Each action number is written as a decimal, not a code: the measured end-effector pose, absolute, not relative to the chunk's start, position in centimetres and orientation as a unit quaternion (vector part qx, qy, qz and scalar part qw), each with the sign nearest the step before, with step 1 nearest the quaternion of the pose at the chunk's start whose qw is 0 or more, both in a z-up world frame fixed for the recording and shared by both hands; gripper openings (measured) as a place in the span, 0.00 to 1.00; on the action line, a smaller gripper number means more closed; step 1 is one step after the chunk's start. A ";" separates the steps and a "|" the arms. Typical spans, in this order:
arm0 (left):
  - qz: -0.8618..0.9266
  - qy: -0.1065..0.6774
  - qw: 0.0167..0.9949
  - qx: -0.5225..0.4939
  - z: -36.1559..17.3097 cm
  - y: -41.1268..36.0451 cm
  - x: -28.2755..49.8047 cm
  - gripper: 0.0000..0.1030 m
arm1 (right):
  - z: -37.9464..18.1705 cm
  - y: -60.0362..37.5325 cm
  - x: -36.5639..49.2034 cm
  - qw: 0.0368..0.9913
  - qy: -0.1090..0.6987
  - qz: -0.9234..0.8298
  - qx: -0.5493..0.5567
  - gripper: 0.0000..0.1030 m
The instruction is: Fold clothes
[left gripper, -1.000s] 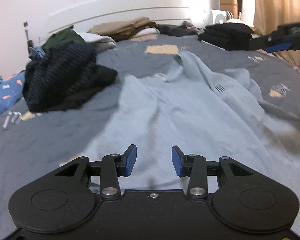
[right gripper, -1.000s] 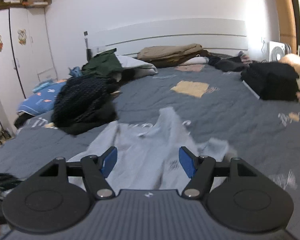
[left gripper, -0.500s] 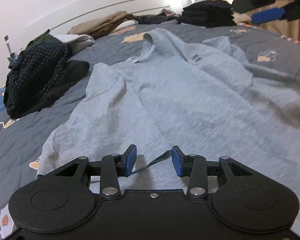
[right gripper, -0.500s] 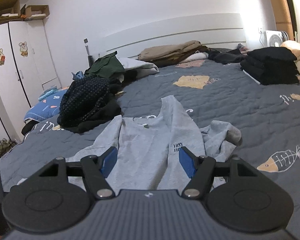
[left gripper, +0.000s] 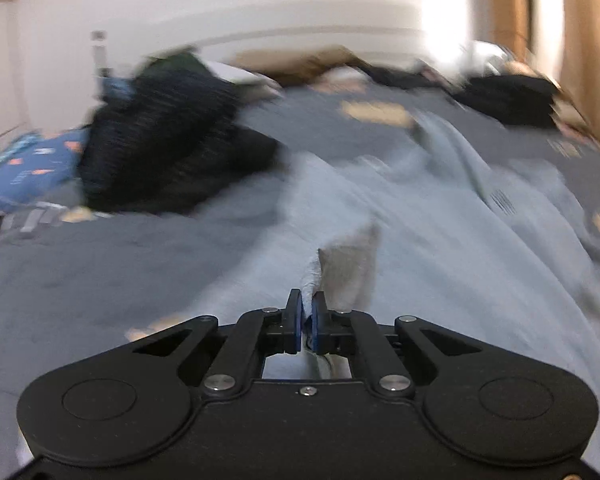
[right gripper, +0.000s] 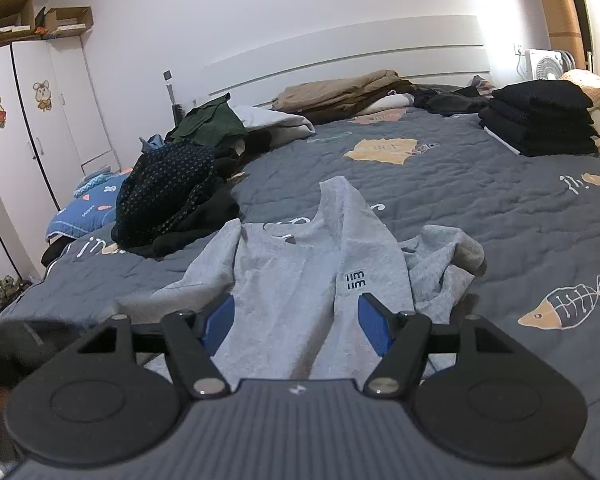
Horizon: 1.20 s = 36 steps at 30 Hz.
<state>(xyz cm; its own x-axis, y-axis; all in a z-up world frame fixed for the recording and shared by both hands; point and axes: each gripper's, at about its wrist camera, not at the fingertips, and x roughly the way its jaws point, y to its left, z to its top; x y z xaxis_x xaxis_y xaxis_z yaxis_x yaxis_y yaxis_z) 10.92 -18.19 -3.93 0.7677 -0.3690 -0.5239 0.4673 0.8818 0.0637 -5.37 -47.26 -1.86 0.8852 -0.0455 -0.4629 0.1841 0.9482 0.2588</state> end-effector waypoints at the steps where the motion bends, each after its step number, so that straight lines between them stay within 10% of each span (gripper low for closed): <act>1: -0.205 0.248 0.943 0.080 -3.1 -17.0 11.7 0.05 | -1.9 -47.3 -5.4 0.959 0.232 -0.060 0.151 0.65; 13: 0.008 0.253 0.967 -0.032 -2.7 -6.2 19.2 0.07 | -2.9 -47.4 -5.0 0.954 0.245 -0.063 0.163 0.65; 20: -0.012 0.281 0.958 -0.048 -2.3 -4.5 17.2 0.58 | -3.1 -47.4 -4.8 0.952 0.250 -0.067 0.163 0.65; 30: -0.141 0.361 0.922 0.006 -4.5 -5.2 11.3 0.56 | -2.8 -46.6 -4.8 0.952 0.250 -0.048 0.172 0.65; 36: -0.179 0.400 0.898 -0.033 -7.1 -5.8 12.5 0.34 | -2.5 -45.2 -4.5 0.953 0.249 -0.029 0.172 0.65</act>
